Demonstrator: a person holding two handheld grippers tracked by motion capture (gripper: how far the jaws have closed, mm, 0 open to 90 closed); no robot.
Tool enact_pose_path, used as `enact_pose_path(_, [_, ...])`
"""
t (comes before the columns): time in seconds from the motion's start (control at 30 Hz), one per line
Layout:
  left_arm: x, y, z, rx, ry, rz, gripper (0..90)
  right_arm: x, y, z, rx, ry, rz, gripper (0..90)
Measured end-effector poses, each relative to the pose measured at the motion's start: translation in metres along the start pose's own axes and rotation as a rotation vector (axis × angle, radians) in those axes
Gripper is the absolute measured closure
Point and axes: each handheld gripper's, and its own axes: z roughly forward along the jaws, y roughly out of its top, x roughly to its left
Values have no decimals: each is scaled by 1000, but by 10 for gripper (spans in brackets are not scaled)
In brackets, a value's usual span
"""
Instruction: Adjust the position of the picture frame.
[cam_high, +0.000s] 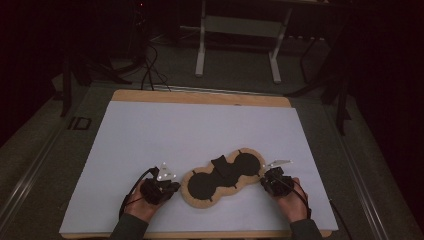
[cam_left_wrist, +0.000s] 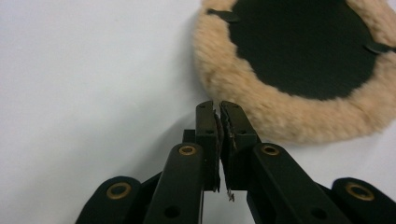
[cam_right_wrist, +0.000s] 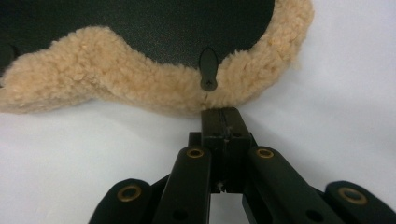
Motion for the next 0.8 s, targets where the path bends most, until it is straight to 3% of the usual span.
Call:
enact_pose_path(0.2, [4, 2, 4, -3, 16, -3, 864, 4, 0, 0, 0, -26, -5, 900])
enact_pose_path(0.37, [6, 4, 12, -2, 29, 17, 883, 9, 0, -1, 6, 14, -24, 900])
enact_pose_path(0.77, [3, 6, 19, -13, 34, 41, 900, 14, 1, -2, 11, 30, -41, 900])
enact_pose_path(0.8, [3, 6, 19, -13, 34, 41, 900, 14, 1, -2, 11, 48, -36, 900])
